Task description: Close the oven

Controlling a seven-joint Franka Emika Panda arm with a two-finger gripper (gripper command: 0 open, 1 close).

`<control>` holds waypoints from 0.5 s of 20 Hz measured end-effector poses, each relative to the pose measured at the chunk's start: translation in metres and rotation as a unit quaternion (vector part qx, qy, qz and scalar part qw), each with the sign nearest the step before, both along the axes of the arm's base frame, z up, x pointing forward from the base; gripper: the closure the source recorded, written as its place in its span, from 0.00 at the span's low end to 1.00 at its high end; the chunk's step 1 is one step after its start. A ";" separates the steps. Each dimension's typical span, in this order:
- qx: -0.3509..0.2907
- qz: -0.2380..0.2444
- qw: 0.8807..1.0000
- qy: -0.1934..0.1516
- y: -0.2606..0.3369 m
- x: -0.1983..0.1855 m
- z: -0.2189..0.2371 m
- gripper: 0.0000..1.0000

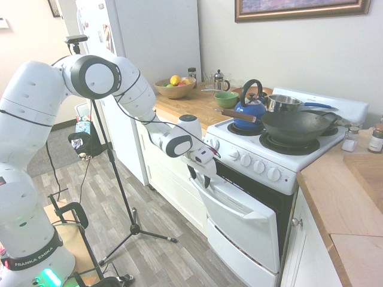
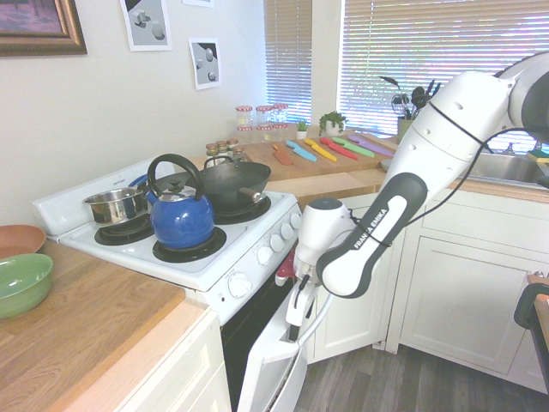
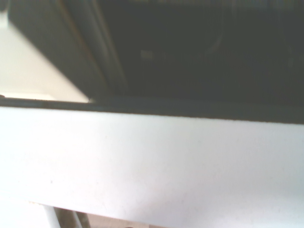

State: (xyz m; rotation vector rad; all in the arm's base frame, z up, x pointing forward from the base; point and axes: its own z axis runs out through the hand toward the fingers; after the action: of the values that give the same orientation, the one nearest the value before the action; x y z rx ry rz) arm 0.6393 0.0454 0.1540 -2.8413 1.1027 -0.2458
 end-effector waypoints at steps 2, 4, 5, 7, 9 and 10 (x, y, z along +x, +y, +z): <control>-0.003 0.000 1.000 -0.003 0.001 0.020 0.005 0.00; -0.007 0.002 1.000 -0.010 0.003 0.038 0.012 0.00; -0.010 0.006 1.000 -0.017 0.004 0.046 0.019 0.00; -0.012 0.013 0.999 -0.035 0.007 0.056 0.042 0.00; -0.007 0.017 1.000 -0.018 0.010 0.047 0.065 0.00; -0.007 0.020 1.000 0.006 0.006 0.036 0.075 0.00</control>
State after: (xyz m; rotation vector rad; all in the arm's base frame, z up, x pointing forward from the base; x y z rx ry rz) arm 0.6752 0.0518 0.2290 -2.8773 1.0501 -0.2367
